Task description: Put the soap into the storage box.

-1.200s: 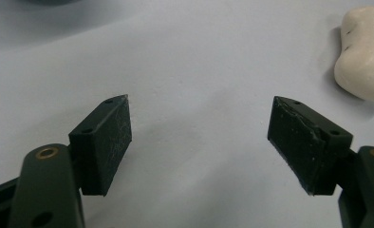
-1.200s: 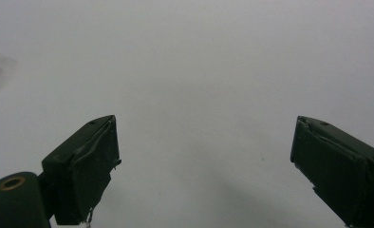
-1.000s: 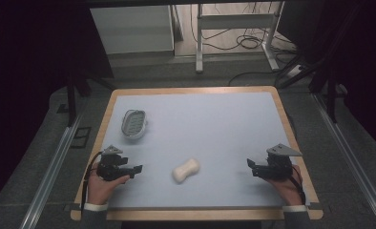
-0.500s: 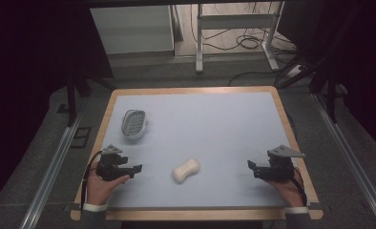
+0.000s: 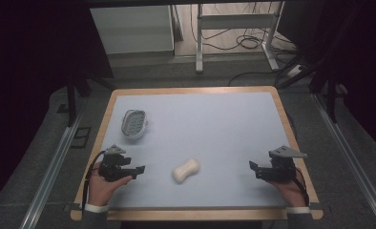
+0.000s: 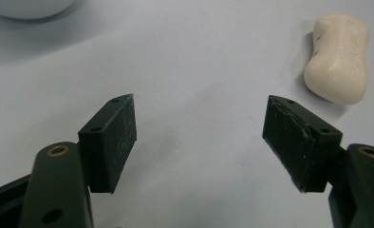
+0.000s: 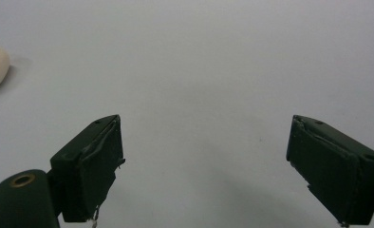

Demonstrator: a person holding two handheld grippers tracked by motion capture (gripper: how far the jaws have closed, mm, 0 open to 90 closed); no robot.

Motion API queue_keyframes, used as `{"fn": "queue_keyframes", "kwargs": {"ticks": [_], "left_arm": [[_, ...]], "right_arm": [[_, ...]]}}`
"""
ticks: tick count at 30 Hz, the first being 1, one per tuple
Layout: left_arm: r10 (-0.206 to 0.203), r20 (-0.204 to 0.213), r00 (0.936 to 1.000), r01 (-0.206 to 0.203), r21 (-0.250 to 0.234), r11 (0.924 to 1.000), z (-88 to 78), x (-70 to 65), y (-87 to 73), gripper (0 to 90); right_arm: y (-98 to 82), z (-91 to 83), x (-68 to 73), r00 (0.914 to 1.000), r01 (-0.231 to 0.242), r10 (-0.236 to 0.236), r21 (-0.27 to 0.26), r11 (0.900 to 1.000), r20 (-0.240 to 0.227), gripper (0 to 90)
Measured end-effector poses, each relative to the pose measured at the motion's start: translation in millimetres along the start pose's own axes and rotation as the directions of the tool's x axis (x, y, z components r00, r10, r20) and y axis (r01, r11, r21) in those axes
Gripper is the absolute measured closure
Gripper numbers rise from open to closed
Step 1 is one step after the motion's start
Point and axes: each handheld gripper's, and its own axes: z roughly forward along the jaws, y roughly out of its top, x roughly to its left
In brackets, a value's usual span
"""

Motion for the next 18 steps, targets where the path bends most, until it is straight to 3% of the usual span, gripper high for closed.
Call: {"fn": "queue_keyframes", "kwargs": {"ticks": [7,18], "left_arm": [[-0.009,0.004,0.9999,0.009,0.001,1.0,-4.5,-3.0,5.9,27.2],[0.041,0.005,0.9991,-0.041,0.025,0.9988,-6.9,-12.5,19.6,28.0]], "right_arm": [[-1.7,-1.1,-1.5,1.0,0.002,-0.002,0.009,1.0,-0.001,11.5],[-2.1,-3.5,-1.3,0.9998,0.014,-0.014,0.006,1.0,0.016,11.5]]}}
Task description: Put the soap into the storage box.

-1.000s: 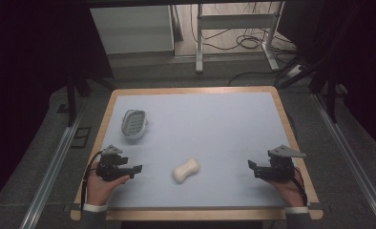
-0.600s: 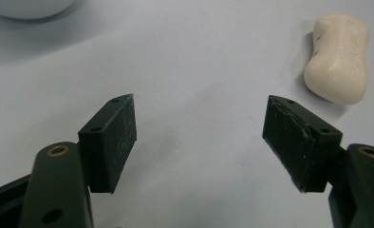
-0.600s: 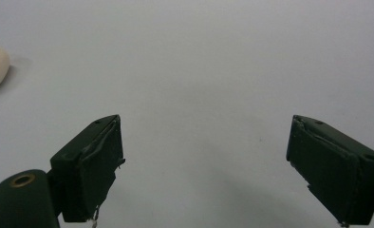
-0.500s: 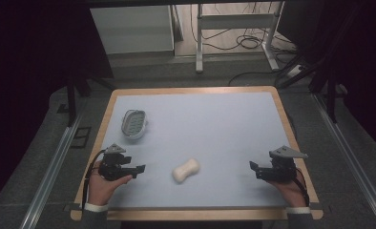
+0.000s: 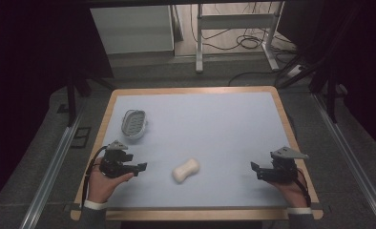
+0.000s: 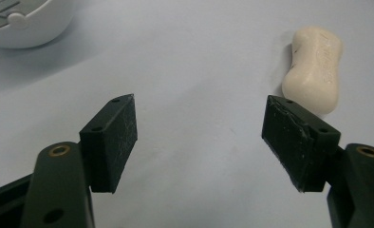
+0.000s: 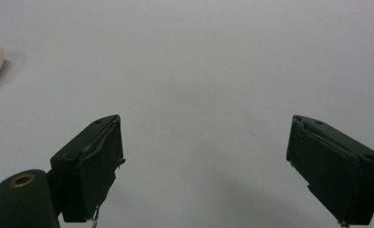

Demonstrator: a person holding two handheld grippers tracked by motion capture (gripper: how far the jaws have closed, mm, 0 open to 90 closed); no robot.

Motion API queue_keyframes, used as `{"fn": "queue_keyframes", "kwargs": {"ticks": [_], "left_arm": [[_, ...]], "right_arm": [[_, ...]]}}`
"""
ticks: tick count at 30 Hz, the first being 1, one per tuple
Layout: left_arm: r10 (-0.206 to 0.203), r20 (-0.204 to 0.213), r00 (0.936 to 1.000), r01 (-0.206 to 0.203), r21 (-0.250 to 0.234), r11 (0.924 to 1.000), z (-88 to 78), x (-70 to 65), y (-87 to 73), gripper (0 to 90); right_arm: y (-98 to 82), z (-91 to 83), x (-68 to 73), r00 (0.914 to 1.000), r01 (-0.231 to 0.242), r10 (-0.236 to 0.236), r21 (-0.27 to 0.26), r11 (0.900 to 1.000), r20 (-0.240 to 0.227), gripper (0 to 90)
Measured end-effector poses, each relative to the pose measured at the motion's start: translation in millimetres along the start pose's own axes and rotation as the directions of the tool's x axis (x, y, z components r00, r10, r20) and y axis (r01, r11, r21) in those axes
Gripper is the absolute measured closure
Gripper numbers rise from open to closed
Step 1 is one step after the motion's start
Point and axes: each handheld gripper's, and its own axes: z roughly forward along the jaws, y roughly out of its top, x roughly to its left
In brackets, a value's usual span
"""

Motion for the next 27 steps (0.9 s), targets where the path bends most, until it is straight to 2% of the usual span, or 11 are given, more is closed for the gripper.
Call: {"fn": "queue_keyframes", "kwargs": {"ticks": [14,19,27], "left_arm": [[0.062,0.018,0.9979,-0.063,0.053,0.9966,10.1,-16.3,19.0,28.1],[0.084,0.024,0.9962,-0.085,0.068,0.9941,14.5,-22.0,24.5,28.0],[0.091,0.025,0.9955,-0.093,0.102,0.9904,22.2,-28.8,33.6,28.0]], "right_arm": [[0.3,-2.8,0.0,0.9998,0.011,-0.011,-0.014,1.0,0.016,11.5],[0.1,-2.1,0.4,0.9997,0.013,-0.013,-0.004,1.0,0.019,11.4],[-0.9,-1.1,-0.2,0.9997,0.013,-0.013,0.0,1.0,0.019,11.5]]}}
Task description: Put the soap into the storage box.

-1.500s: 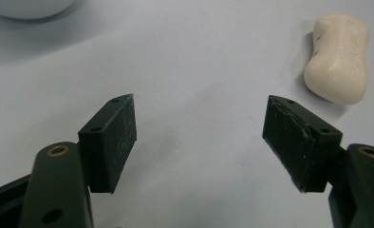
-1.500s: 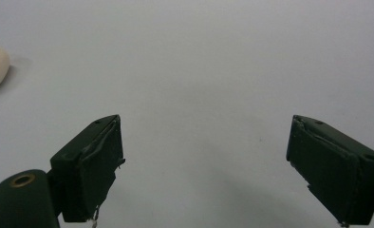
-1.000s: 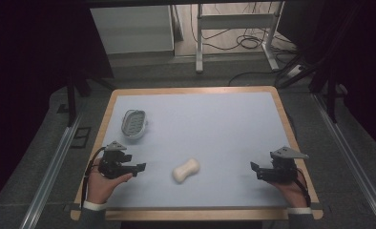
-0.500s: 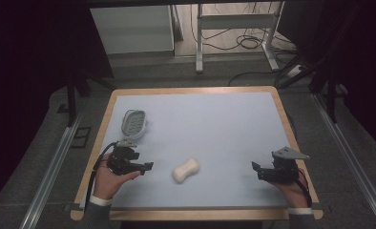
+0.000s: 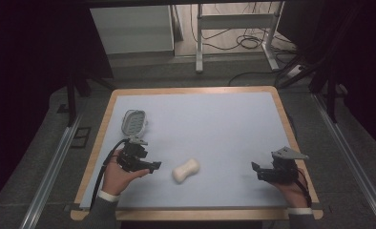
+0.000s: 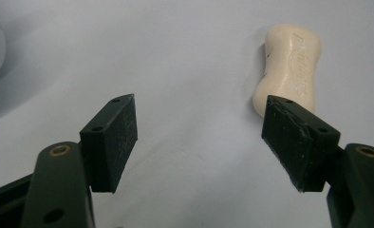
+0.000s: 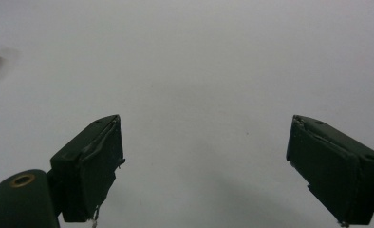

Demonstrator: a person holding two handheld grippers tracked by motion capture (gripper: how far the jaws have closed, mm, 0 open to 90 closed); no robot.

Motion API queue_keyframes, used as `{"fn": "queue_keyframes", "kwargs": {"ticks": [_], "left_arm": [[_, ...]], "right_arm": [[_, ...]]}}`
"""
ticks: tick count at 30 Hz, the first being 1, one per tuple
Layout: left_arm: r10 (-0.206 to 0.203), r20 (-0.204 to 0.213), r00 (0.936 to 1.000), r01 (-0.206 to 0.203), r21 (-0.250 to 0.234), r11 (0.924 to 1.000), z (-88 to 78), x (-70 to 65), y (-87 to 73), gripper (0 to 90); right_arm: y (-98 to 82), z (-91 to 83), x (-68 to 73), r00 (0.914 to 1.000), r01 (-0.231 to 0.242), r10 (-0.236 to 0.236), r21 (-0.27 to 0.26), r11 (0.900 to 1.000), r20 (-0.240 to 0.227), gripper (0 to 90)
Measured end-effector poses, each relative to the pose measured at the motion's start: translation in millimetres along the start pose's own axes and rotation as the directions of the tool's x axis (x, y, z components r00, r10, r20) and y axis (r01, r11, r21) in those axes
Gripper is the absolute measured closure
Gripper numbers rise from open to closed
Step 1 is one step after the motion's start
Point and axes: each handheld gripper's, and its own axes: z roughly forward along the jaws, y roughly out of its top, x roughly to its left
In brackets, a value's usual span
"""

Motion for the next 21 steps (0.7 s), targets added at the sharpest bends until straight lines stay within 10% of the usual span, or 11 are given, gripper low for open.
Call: {"fn": "queue_keyframes", "kwargs": {"ticks": [21], "left_arm": [[0.085,0.048,0.9953,-0.087,0.059,0.9944,27.9,-31.0,19.2,27.4]], "right_arm": [[-1.7,0.6,-2.1,1.0,-0.002,0.002,0.007,1.0,0.002,11.4]]}}
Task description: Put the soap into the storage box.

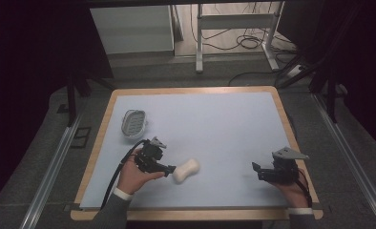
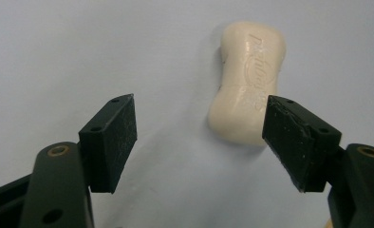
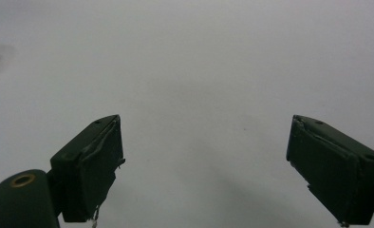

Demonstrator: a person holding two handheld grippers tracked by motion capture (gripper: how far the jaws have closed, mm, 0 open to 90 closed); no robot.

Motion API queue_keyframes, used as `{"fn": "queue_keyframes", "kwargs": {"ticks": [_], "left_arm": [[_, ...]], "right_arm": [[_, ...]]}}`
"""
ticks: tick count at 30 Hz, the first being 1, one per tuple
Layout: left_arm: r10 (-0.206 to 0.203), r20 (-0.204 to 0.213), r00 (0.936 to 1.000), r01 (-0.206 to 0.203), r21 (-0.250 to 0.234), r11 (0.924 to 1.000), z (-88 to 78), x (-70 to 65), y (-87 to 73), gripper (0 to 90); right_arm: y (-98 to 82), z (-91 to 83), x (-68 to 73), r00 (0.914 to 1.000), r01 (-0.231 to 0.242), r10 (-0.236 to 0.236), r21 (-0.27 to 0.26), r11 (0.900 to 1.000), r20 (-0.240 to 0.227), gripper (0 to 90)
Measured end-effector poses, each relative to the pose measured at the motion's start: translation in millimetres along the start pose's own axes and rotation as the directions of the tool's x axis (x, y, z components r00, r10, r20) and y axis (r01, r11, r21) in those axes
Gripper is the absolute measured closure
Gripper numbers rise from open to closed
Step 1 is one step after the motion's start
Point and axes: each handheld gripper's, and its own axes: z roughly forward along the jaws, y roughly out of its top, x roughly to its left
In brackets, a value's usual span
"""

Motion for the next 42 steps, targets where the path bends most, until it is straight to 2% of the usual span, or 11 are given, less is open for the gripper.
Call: {"fn": "queue_keyframes", "kwargs": {"ticks": [13,19,25,35,42], "left_arm": [[0.035,0.032,0.9989,-0.036,0.044,0.9984,25.1,-16.1,12.9,27.4],[0.057,0.036,0.9977,-0.06,0.082,0.9948,36.3,-23.4,21.1,27.3],[0.077,0.04,0.9963,-0.08,0.099,0.9918,45.4,-28.3,25.4,26.6],[0.106,0.03,0.9939,-0.11,0.135,0.9848,56.7,-35.6,32.5,29.8],[0.124,0.002,0.9923,-0.123,0.151,0.9809,62.5,-38.4,32.3,33.6]], "right_arm": [[-1.4,-0.2,-2.6,1.0,-0.003,0.003,0.005,1.0,0.008,11.5],[-2.6,-0.4,-5.1,0.9998,-0.012,0.012,0.006,1.0,0.012,11.5],[-2.8,-0.8,-5.3,0.9998,-0.012,0.012,0.006,1.0,0.015,11.4],[-3.3,-0.3,-5.5,0.9999,-0.004,0.004,0.006,1.0,0.01,11.4],[-3.8,-0.7,-6.8,0.9998,-0.011,0.011,0.005,1.0,0.015,11.4]]}}
